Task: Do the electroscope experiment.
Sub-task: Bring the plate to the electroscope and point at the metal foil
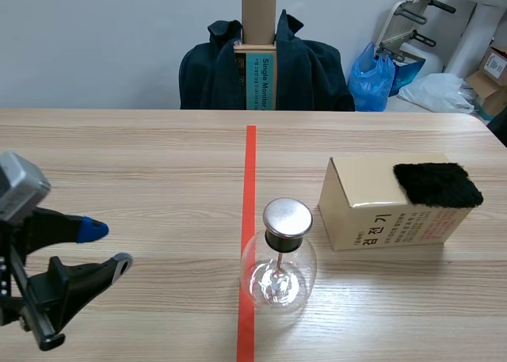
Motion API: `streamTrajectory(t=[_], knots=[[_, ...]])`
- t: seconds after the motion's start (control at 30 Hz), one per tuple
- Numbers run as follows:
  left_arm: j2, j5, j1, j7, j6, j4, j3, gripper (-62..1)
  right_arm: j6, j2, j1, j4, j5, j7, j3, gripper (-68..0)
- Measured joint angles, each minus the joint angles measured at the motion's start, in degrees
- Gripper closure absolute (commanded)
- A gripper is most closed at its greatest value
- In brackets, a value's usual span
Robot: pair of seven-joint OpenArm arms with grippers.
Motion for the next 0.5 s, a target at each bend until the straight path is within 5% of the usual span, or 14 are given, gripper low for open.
streamTrajectory(t=[0.2,0.33,0.4,0.5], knots=[[1.0,0.0,-11.3,-6.6,-4.0,-11.1,14.2,-2.8,0.0,0.0,0.0,1.4,-0.4,1.5,0.1,-0.7],[3.6,0.0,-16.2,-9.4,-4.9,-15.3,19.7,-2.9,0.9,0.0,1.6,1.5,-2.1,6.1,0.0,-0.7],[5.0,0.0,-18.2,-9.9,-4.9,-16.7,21.7,-2.9,4.9,0.0,3.4,1.6,-6.3,6.2,-0.1,-0.7],[6.9,0.0,-20.5,-11.5,-4.9,-18.4,24.3,-2.9,6.1,-0.3,5.6,1.6,-13.2,6.1,-2.3,-0.7]])
